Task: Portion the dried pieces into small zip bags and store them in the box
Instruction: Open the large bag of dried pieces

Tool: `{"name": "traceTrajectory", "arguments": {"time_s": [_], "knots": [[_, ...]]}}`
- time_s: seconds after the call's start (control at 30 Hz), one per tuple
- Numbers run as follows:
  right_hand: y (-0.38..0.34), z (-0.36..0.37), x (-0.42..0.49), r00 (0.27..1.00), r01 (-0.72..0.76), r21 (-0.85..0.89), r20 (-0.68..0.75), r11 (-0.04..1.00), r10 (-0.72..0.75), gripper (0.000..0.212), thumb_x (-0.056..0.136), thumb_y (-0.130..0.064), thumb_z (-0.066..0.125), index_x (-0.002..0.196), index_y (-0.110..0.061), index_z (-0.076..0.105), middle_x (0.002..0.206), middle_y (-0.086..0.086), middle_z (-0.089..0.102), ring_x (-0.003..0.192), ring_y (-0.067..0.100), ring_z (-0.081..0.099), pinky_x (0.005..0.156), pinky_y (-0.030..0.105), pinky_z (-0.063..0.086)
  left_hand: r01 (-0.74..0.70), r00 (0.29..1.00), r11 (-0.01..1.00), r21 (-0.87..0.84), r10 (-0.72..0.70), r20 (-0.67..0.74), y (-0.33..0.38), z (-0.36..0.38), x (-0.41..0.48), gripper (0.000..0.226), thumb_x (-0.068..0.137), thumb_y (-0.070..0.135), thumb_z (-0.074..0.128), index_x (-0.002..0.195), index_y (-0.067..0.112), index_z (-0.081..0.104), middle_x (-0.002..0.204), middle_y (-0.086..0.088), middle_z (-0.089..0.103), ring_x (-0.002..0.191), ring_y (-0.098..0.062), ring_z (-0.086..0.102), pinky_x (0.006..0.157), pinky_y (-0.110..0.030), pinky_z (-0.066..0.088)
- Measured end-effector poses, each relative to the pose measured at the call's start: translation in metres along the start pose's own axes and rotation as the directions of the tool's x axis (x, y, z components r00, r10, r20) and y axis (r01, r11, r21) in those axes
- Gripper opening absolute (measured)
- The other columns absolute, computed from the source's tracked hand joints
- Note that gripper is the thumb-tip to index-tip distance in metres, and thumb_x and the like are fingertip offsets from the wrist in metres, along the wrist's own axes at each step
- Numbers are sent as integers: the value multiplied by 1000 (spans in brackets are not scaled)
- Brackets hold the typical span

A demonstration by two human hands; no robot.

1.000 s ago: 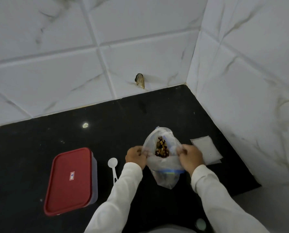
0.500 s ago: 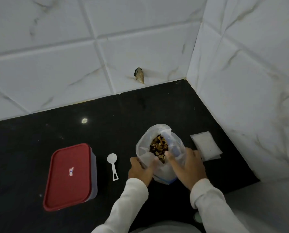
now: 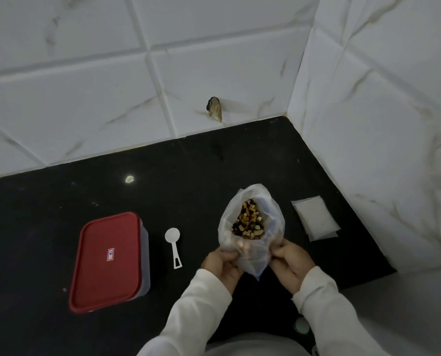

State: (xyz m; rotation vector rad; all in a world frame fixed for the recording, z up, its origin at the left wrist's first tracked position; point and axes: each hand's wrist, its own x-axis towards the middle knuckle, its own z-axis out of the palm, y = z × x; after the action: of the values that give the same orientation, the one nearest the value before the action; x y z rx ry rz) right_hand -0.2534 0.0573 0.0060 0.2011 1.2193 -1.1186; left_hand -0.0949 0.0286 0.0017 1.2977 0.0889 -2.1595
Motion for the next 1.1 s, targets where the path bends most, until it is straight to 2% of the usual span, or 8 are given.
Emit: {"name": "traceTrajectory", "arguments": {"time_s": [0.07,0.2,0.3,0.43,0.53,0.6,0.87,1.1], "knots": [[7,7,2,998,-31,101,48,994,26,47,90,18,25,131,10,46,99,27,59,88,35,59,98,46,46,-3,1000,994,-110,4,8,-5,3,5,36,81,-15,41,111,-6,60,89,-26,73,93,-40,66,77,-49,58],[20,18,10,998,-45,221,61,974,32,59,64,19,53,122,10,50,94,21,56,83,33,57,60,40,60,-23,991,987,-156,1,-136,-10,10,18,36,96,6,32,119,-3,60,104,-23,69,102,-39,59,87,-47,52],[16,12,13,999,-27,181,-18,983,30,58,67,17,37,120,3,56,110,22,59,100,38,59,79,49,56,-47,971,997,65,61,-230,-3,10,24,35,94,2,40,122,1,59,113,-19,64,110,-37,58,101,-48,46],[-3,10,4,951,19,-202,-298,979,-80,15,94,-13,55,108,-15,61,95,12,59,86,27,58,78,41,50,-50,926,829,557,247,-285,4,-4,12,16,97,12,53,110,21,55,122,-10,57,107,-29,58,88,-45,55],[4,4,-13,947,42,-616,-225,787,-227,35,87,-52,62,106,-24,54,98,-3,57,89,16,56,77,35,46,-88,922,728,679,318,-221,-4,-14,-10,16,97,35,59,109,25,53,113,-3,59,99,-22,60,78,-39,54],[18,-2,-18,967,105,-641,-112,761,-227,53,76,-56,72,116,-30,50,106,-6,60,96,16,59,80,36,51,-106,951,675,730,283,-124,-14,-17,-13,26,93,34,66,113,20,57,106,-5,66,89,-20,67,66,-33,55],[11,2,1,995,-8,-235,-96,972,-16,25,86,-9,66,111,-12,65,110,15,68,101,30,65,94,43,51,-149,956,821,551,262,-130,-16,-8,4,25,82,-13,69,97,6,71,85,-13,76,81,-29,74,68,-32,61],[10,10,8,1000,6,285,-13,959,-2,53,81,19,35,131,6,49,118,28,60,101,39,61,76,47,58,-251,963,956,154,263,-60,-9,11,-1,41,80,-23,50,98,6,72,85,-12,76,74,-24,74,59,-28,58]]}}
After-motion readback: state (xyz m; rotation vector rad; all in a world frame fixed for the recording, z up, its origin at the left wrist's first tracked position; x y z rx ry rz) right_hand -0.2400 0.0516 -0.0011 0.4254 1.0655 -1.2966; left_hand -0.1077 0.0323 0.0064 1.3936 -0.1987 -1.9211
